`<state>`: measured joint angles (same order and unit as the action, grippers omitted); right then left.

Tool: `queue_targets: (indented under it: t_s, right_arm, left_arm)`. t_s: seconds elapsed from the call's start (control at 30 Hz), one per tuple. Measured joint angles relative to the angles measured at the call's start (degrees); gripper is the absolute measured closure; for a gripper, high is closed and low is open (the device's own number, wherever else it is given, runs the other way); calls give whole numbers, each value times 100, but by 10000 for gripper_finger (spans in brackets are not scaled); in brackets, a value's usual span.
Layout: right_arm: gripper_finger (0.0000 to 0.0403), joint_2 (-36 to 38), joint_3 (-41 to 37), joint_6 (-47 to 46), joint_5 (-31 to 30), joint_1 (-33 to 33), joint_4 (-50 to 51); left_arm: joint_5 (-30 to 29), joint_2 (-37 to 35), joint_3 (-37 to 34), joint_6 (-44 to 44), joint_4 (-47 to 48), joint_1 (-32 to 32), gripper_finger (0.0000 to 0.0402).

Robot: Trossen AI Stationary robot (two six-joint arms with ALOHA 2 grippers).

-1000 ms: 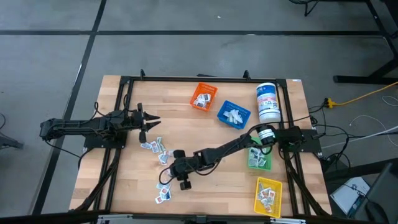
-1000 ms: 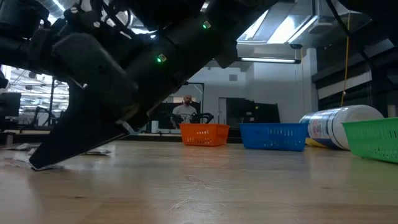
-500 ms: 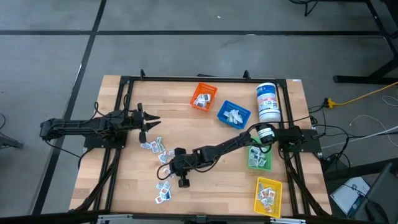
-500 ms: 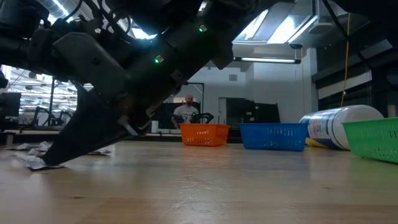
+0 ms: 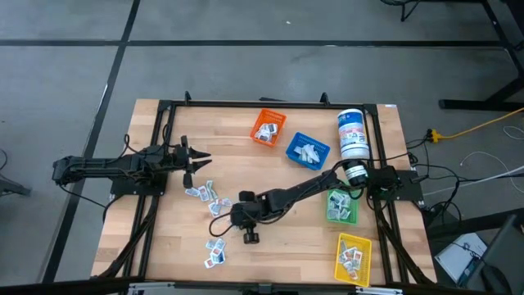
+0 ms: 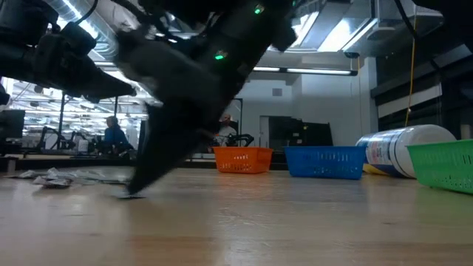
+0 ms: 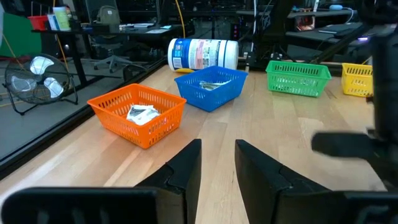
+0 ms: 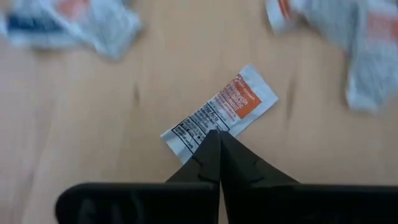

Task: Pick & Place First Aid Supplies
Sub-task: Put the orange ointment pack into the yellow basket

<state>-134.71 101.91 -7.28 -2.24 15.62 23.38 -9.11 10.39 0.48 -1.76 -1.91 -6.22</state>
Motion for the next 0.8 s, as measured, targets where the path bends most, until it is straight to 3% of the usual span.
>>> queue_targets:
  t_s: [0.3,0.53,0.8]
  right_arm:
    - [400,389,-13,-557,-198,58,2090]
    - [374,649,-57,-432,-1649,440,2123]
    - [312,703,-35,-1179,-1948,670,1883]
  left_arm:
    - [1,0,-1,-1,3,0,310]
    - [1,0,-1,-2,2,0,310]
    - [1,0,-1,0,2,0,309]
